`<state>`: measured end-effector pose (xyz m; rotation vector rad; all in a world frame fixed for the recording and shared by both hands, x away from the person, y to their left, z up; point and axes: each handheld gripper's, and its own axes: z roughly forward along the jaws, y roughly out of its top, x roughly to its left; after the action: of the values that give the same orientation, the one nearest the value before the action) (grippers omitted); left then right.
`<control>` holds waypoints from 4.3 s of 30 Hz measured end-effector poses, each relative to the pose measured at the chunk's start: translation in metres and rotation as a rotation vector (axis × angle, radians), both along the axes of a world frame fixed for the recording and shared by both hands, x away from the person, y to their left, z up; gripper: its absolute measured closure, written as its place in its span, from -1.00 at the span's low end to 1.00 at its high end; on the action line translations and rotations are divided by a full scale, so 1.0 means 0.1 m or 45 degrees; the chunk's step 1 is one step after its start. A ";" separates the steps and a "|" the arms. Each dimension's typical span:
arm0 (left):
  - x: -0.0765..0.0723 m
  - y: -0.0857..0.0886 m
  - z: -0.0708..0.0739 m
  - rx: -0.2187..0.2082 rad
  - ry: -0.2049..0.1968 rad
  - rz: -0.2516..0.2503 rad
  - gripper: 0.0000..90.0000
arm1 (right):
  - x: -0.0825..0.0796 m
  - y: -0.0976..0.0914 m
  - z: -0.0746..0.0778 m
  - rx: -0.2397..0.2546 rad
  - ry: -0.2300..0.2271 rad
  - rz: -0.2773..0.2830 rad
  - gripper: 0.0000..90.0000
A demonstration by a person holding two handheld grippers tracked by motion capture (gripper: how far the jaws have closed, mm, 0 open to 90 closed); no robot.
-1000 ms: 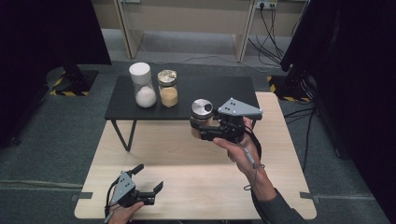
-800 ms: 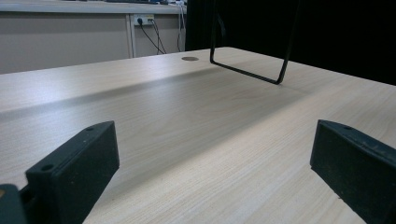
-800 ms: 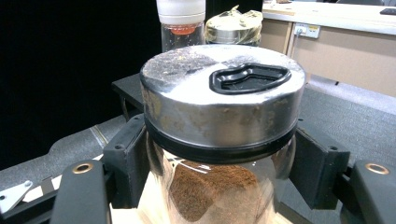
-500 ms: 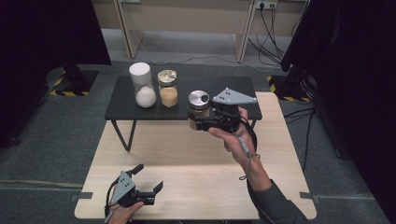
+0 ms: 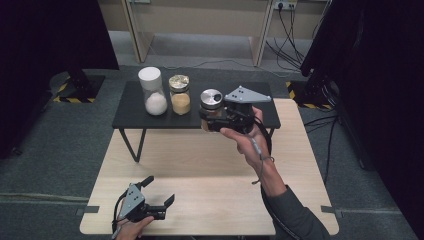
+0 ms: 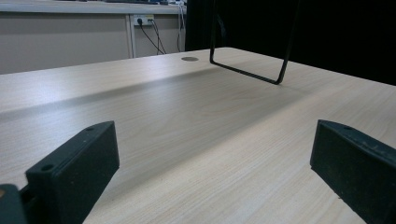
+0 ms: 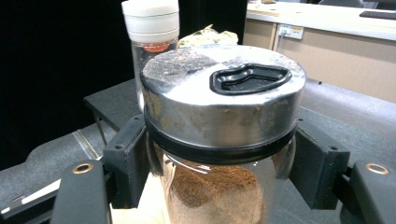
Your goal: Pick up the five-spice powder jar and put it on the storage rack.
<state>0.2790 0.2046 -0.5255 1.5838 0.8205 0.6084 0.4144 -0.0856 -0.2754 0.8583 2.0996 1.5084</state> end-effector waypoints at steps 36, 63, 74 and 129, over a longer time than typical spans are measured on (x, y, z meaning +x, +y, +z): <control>0.00 0.00 0.00 -0.007 0.000 -0.004 -0.99 | 0.46 0.19 -0.07 0.010 -0.023 -0.157 -0.32; 0.00 0.00 0.00 -0.003 0.001 -0.011 -0.99 | 0.70 0.26 -0.22 0.027 -0.015 -0.236 -0.32; 0.00 0.00 0.00 -0.003 0.002 -0.013 -0.99 | 0.74 0.27 -0.27 0.030 -0.014 -0.246 -0.32; 0.00 -0.01 0.00 -0.001 -0.001 -0.013 -0.99 | 0.48 0.17 -0.29 0.177 -0.029 -0.203 -0.98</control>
<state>0.2787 0.2033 -0.5255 1.5860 0.8115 0.6015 0.4629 -0.0689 -0.3040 1.0269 1.8791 1.5848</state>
